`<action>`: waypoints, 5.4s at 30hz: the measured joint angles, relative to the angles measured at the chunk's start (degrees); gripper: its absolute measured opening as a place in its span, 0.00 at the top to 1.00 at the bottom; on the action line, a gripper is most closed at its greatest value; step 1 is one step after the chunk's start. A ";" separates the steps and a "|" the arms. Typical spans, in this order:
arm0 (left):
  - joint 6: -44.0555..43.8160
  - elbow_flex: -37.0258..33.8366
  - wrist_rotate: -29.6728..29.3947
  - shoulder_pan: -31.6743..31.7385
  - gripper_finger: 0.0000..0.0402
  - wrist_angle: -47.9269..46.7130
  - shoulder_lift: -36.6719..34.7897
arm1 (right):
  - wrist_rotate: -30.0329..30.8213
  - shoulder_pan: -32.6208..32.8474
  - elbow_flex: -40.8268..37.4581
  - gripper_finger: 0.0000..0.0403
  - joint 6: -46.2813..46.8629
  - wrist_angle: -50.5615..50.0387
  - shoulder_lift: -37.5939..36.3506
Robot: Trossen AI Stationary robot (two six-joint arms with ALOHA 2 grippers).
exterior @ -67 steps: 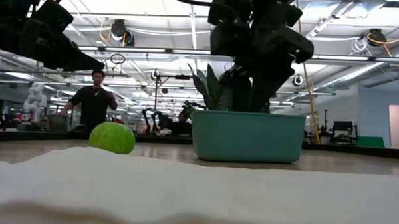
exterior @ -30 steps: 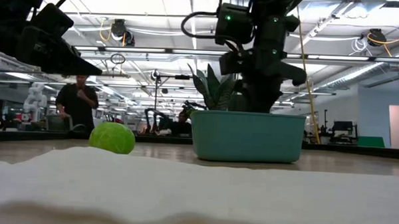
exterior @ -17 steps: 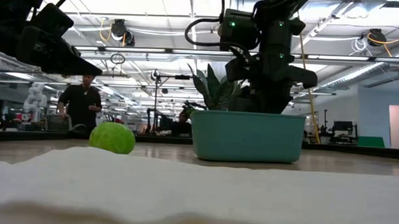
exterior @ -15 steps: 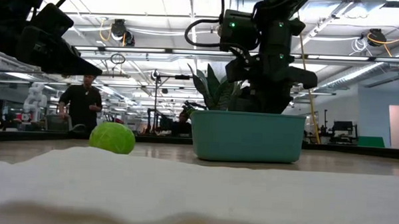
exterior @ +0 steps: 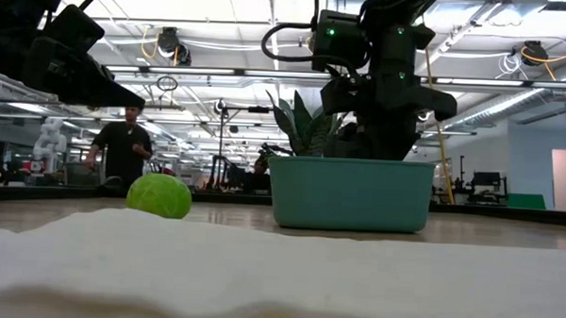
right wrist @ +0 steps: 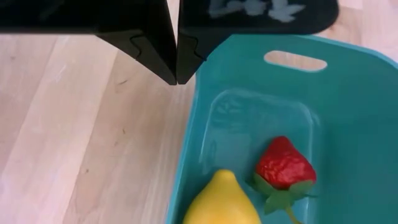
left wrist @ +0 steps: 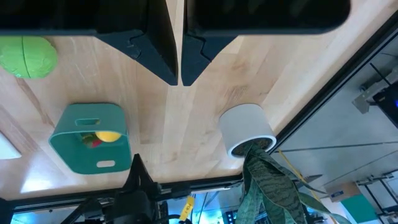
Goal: Pick and placing Produce into tupperware
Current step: Adjust the green bin, then put the green cabbage into the green bin
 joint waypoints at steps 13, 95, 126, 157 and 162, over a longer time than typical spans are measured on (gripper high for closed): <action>0.00 0.00 0.00 -0.01 0.94 0.01 -0.02 | -1.40 0.00 0.02 1.00 0.65 -0.87 0.00; 1.70 -0.02 -8.22 -8.84 0.94 12.99 -0.07 | 7.85 9.41 -57.07 1.00 25.78 50.49 -80.83; -1.75 0.00 -9.03 -9.85 0.94 12.19 -0.09 | 9.51 5.16 -59.98 1.00 19.58 50.03 -87.65; -4.59 0.00 -9.05 -9.82 0.94 7.46 -0.06 | 12.11 5.09 -65.51 1.00 17.30 52.39 -91.73; -4.56 0.00 -9.01 -9.82 0.94 6.22 -0.06 | 12.07 5.10 -65.51 1.00 18.21 52.38 -91.73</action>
